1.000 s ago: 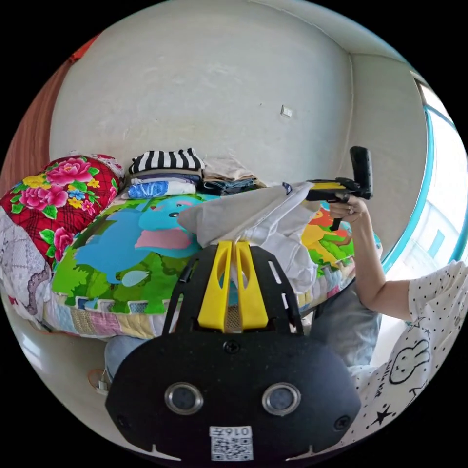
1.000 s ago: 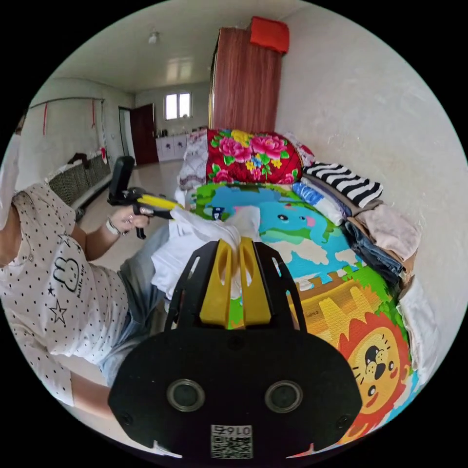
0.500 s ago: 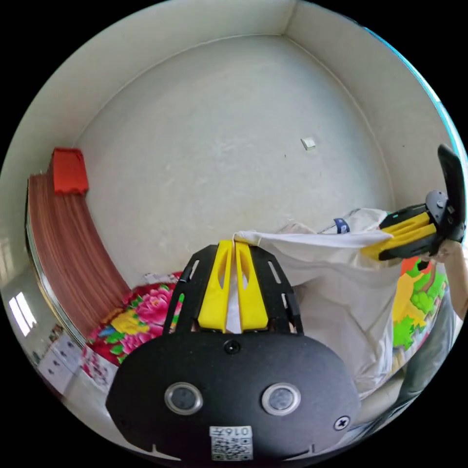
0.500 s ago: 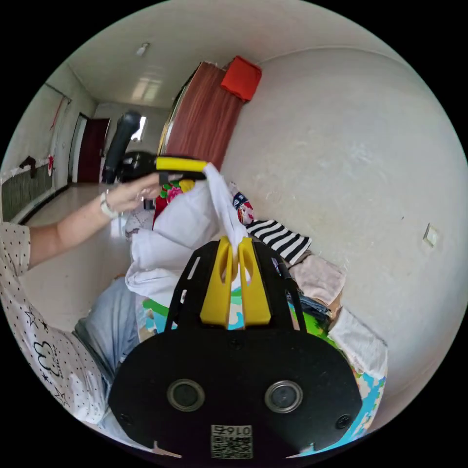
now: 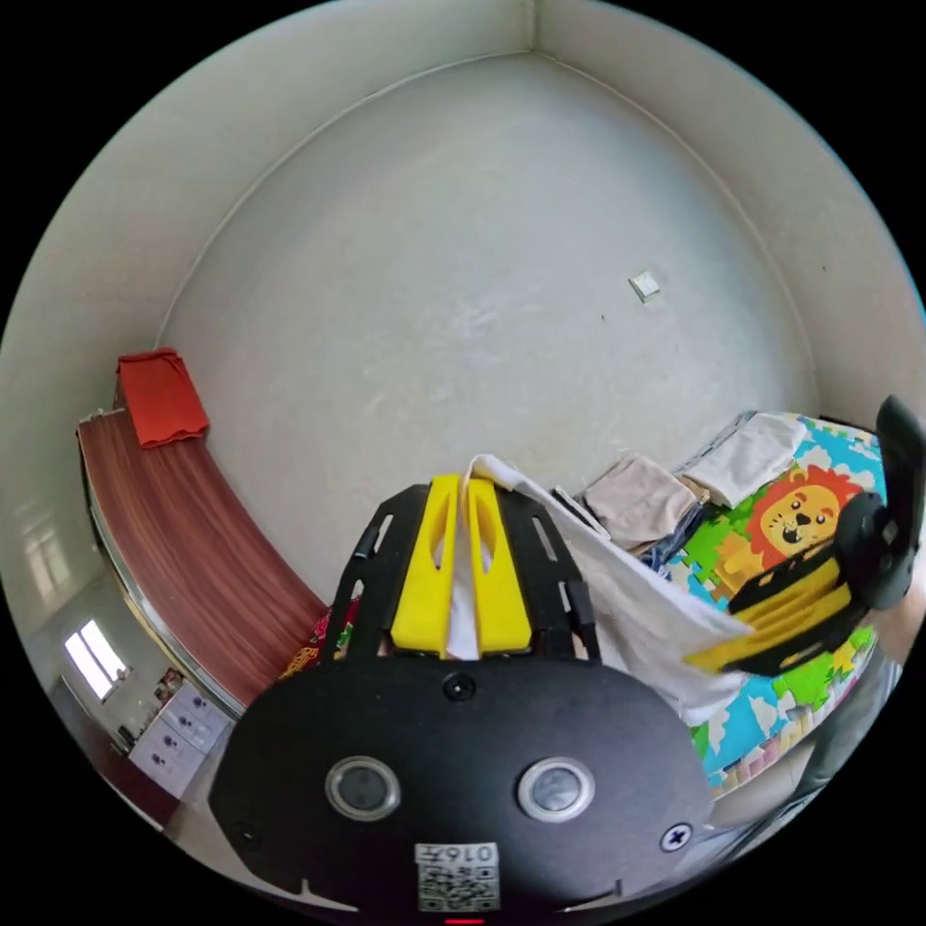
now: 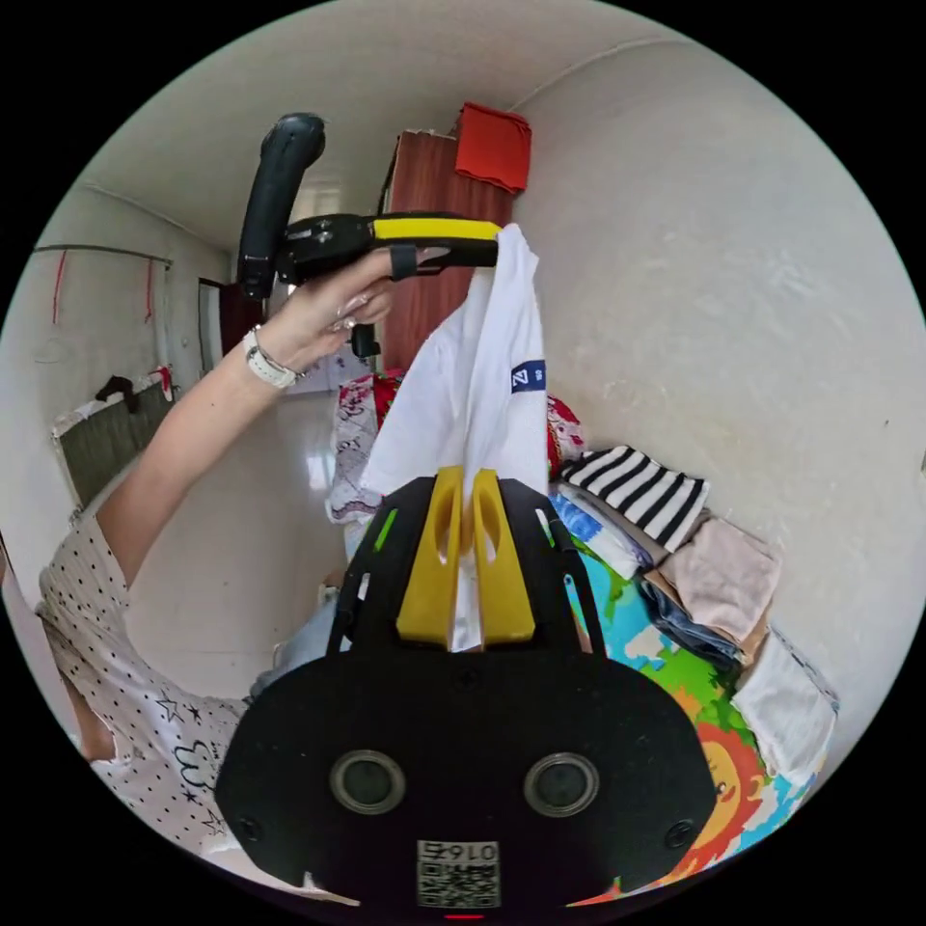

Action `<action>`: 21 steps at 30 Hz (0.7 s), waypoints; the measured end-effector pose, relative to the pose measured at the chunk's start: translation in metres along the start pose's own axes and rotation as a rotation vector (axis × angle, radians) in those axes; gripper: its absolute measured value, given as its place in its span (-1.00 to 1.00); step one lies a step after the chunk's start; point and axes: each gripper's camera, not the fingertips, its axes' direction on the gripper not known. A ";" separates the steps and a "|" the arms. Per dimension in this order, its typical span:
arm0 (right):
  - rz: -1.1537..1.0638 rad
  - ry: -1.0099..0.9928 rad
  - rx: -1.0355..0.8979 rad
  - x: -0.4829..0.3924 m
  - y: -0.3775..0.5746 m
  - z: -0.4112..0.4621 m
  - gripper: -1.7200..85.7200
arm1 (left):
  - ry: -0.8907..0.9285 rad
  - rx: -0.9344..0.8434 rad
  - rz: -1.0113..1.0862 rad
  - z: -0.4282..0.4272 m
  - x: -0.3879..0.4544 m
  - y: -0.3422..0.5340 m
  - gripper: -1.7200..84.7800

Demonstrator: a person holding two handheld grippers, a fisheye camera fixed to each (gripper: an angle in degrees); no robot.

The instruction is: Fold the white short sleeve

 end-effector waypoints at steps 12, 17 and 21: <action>0.184 -0.131 0.499 0.012 0.047 -0.042 -0.96 | 0.257 0.142 0.193 0.050 0.129 -0.111 -0.98; 0.375 0.098 0.321 0.071 0.178 -0.062 -0.96 | 0.737 -0.062 0.412 0.183 0.349 -0.086 -0.98; 0.474 0.383 -0.025 0.124 0.276 -0.044 -0.96 | 0.971 -0.460 0.410 0.293 0.513 -0.012 -0.98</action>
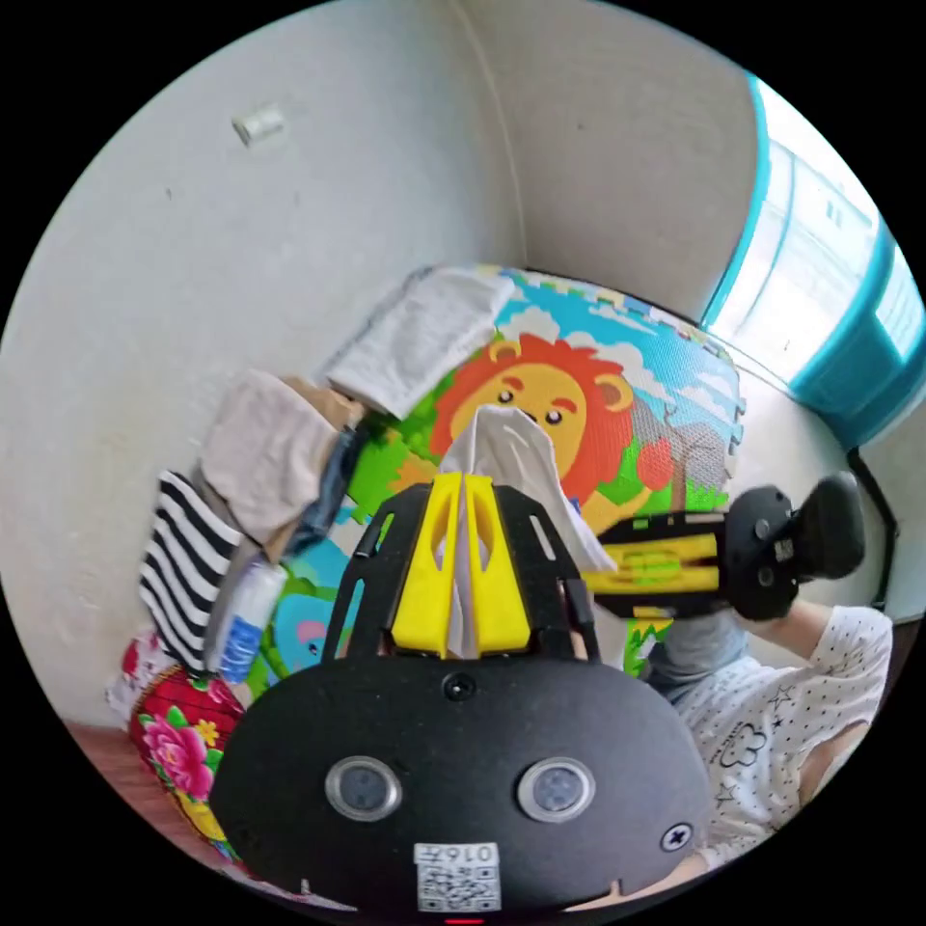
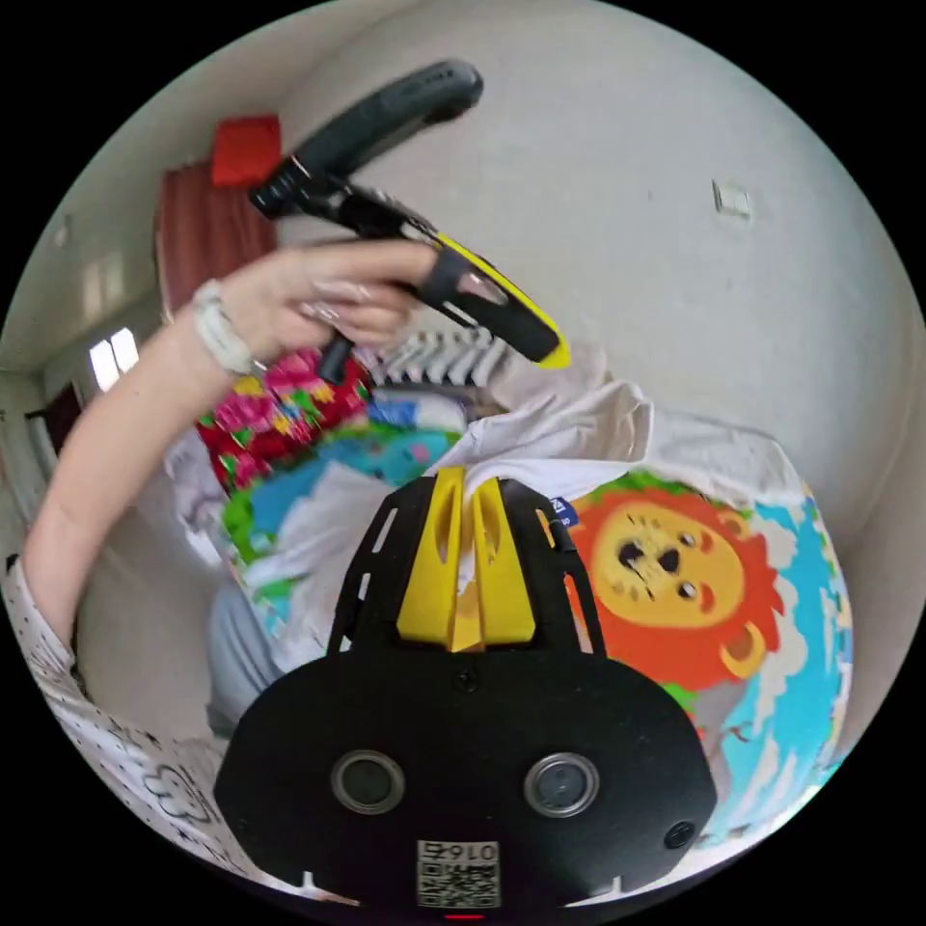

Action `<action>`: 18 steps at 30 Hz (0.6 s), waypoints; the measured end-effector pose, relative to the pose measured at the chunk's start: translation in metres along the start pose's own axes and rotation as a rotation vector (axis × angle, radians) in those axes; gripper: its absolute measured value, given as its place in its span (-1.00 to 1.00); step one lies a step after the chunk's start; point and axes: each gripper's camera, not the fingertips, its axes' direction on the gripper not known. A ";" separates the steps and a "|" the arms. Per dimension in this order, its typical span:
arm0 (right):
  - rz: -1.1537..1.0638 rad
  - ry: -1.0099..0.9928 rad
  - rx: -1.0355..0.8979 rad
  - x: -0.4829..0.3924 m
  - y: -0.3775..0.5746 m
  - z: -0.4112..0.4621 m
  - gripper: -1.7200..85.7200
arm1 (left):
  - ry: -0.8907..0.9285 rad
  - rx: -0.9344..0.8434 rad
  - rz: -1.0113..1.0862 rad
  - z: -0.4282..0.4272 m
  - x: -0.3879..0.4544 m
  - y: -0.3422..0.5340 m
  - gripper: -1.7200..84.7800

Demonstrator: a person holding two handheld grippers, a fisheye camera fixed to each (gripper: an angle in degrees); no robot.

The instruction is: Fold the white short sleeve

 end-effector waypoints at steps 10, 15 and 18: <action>-0.091 0.200 -0.528 0.107 0.143 0.058 -0.85 | 0.055 -0.156 -0.067 0.141 -0.071 0.206 -0.98; -0.039 0.193 -0.351 0.099 0.175 0.032 -0.82 | 0.202 -0.023 -0.340 0.133 -0.102 0.407 -0.85; 0.003 0.162 -0.320 0.098 0.187 0.022 -0.80 | 0.144 0.014 -0.328 0.127 -0.081 0.485 -0.68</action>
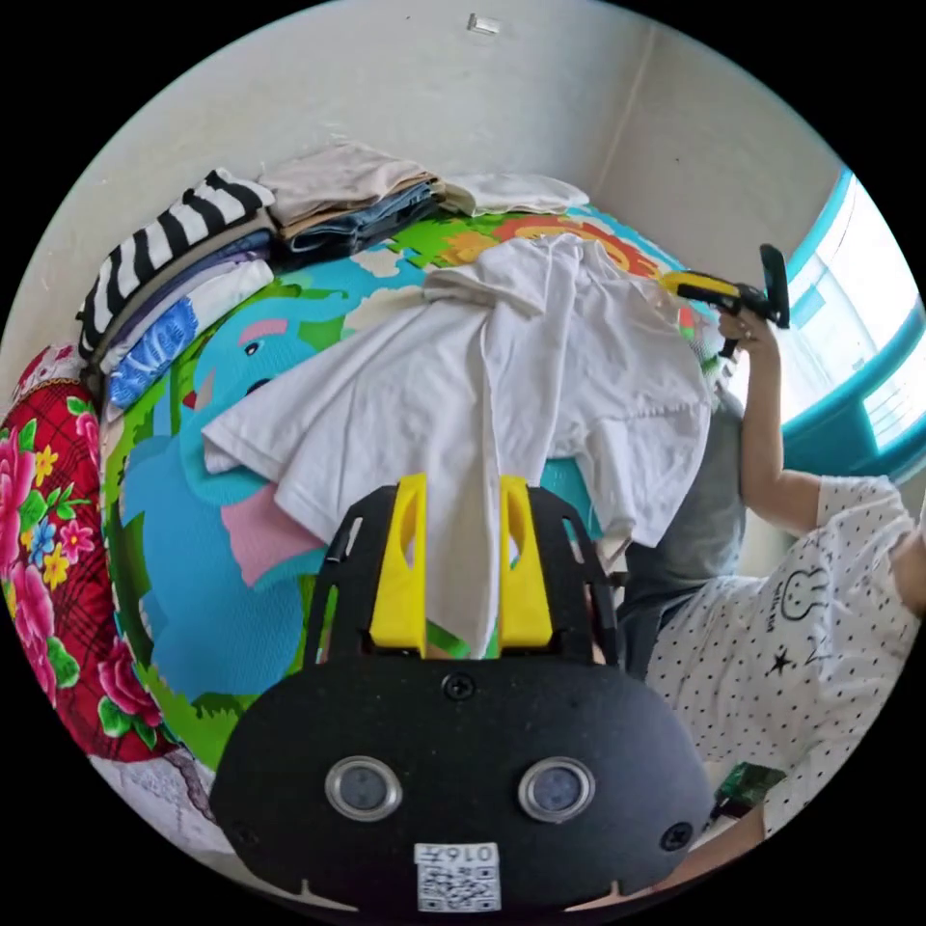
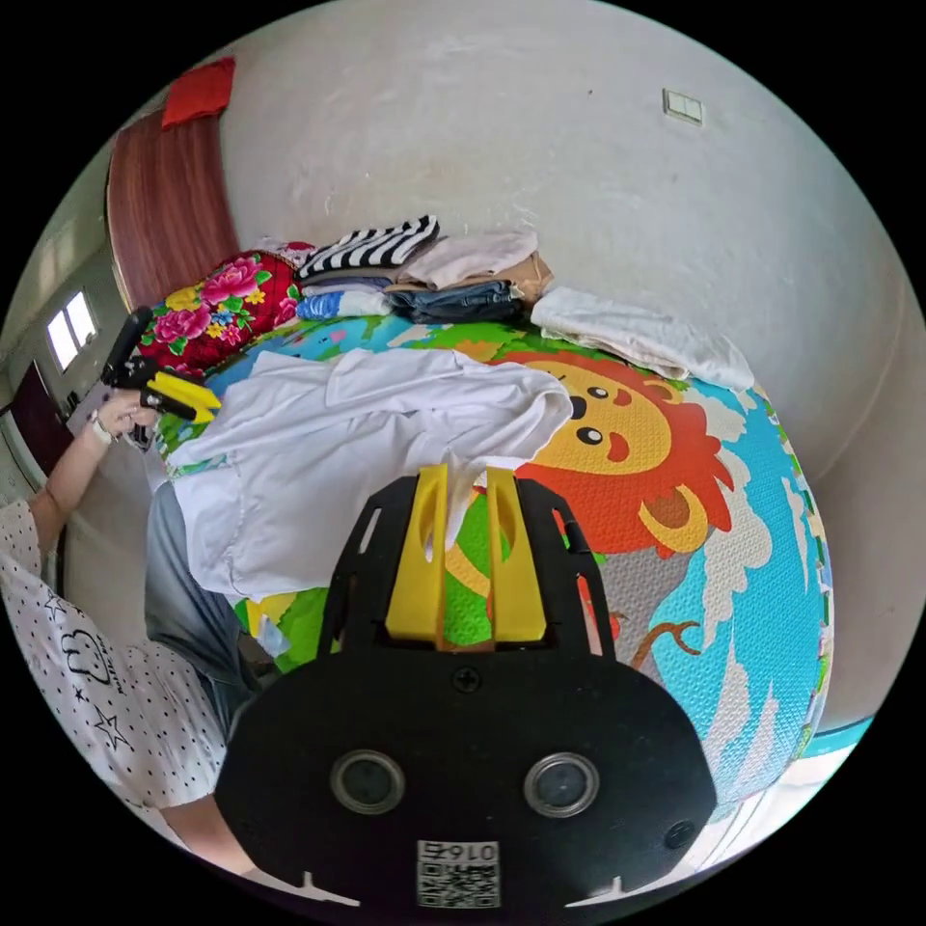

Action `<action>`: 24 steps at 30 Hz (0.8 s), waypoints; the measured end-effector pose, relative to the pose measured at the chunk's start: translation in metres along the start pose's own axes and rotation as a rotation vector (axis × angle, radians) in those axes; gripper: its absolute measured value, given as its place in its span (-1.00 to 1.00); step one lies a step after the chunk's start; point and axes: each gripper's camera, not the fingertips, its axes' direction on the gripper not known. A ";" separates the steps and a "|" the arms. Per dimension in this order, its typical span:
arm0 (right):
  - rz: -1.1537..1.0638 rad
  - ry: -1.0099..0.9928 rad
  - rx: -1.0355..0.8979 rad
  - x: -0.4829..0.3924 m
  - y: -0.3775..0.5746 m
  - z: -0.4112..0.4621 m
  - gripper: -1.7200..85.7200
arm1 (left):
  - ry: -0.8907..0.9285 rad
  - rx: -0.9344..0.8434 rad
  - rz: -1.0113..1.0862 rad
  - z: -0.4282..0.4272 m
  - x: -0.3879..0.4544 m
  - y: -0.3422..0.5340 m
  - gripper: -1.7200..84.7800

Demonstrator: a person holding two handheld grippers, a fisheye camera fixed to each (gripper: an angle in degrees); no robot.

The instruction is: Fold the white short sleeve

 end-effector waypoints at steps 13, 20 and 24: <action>-0.667 -0.328 0.183 -0.150 0.056 -0.014 -0.73 | 0.111 0.036 -0.061 0.016 -0.050 0.115 -0.97; -1.010 -0.374 -0.118 -0.237 0.076 0.029 -0.92 | -0.012 0.052 0.052 -0.051 -0.077 0.118 -0.98; -0.963 -0.422 -0.159 -0.246 0.072 0.037 -0.96 | -0.152 0.161 -0.083 -0.154 -0.155 0.061 -0.97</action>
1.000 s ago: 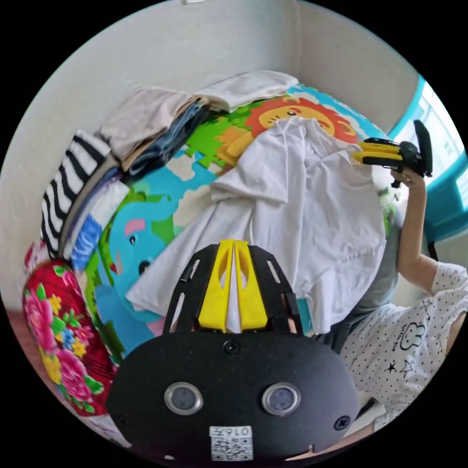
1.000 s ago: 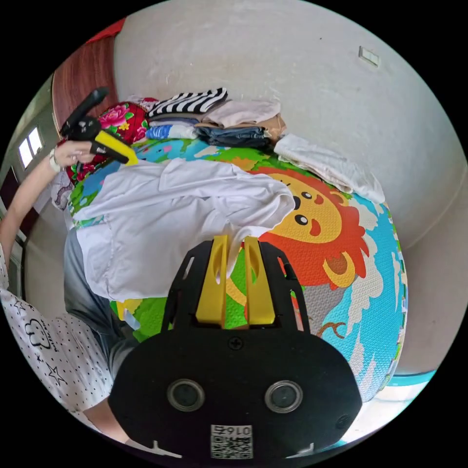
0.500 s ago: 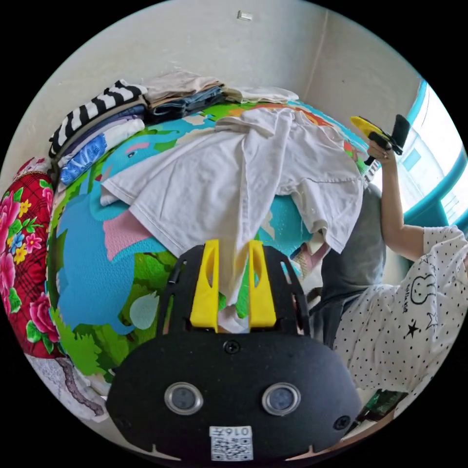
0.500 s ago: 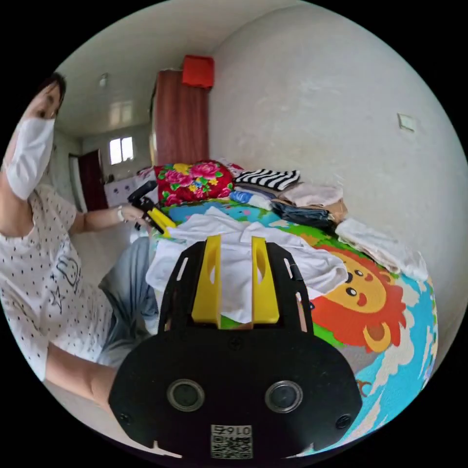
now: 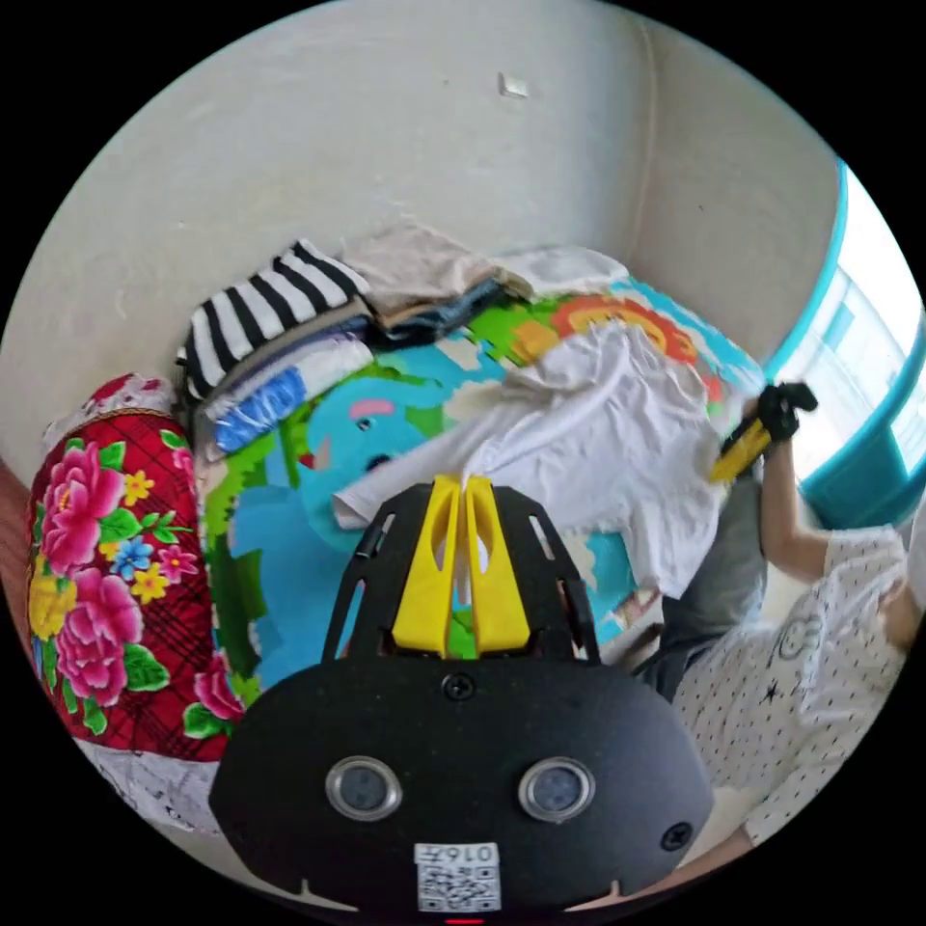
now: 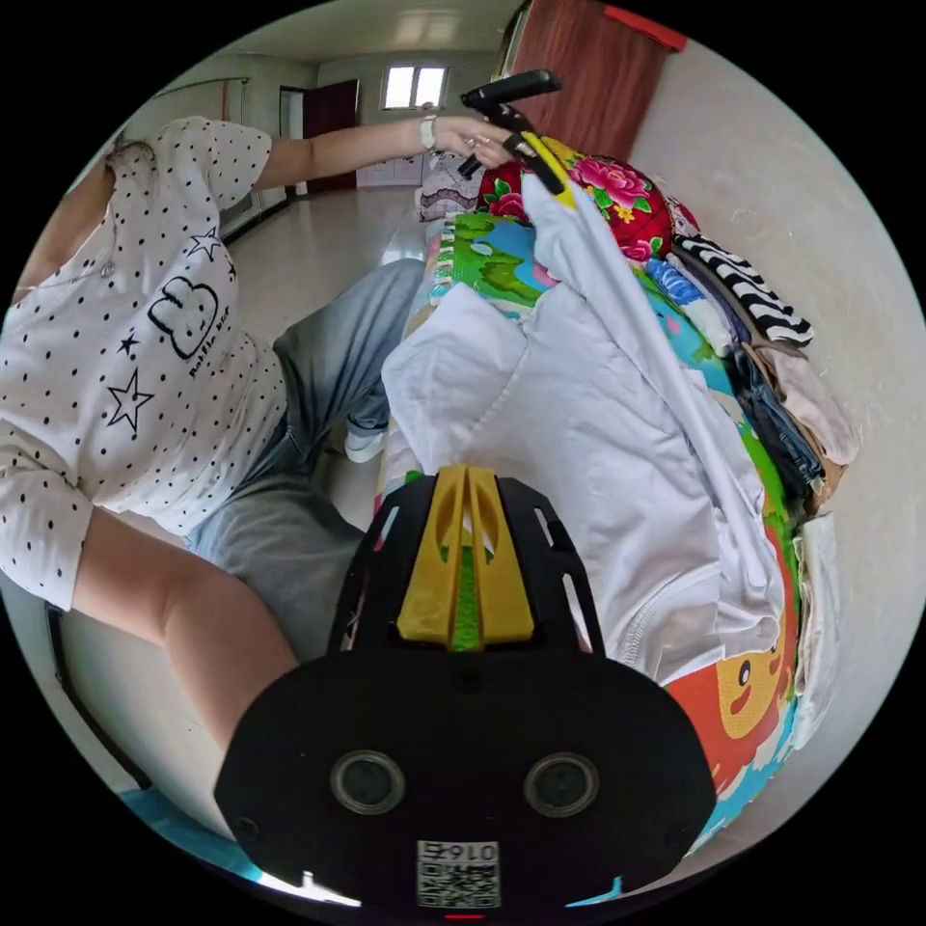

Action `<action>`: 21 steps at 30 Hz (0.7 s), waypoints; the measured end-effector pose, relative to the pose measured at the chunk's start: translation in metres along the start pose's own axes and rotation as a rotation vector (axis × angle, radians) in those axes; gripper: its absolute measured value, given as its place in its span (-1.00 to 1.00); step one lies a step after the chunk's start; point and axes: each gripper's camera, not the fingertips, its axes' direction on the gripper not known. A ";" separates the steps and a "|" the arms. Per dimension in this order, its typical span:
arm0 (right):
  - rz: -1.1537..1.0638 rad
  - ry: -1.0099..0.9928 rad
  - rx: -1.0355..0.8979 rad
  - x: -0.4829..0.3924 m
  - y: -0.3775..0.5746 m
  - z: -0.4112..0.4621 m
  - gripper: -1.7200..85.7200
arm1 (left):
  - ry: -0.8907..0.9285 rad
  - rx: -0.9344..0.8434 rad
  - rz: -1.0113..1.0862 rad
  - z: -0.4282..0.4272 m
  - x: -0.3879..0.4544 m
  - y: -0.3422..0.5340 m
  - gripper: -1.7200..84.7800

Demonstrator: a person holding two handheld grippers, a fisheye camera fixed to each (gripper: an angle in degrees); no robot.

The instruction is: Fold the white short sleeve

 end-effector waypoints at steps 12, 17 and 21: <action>0.188 0.034 0.027 0.001 0.001 0.006 -0.96 | -0.189 0.124 -0.233 -0.015 -0.106 -0.031 -0.81; 0.517 0.111 0.127 0.029 0.029 -0.015 -0.92 | 0.059 -0.179 -0.049 0.081 -0.059 0.077 -0.81; 0.807 0.149 0.200 0.049 0.063 -0.030 -0.77 | 0.097 -0.193 -0.119 0.097 -0.054 0.154 -0.79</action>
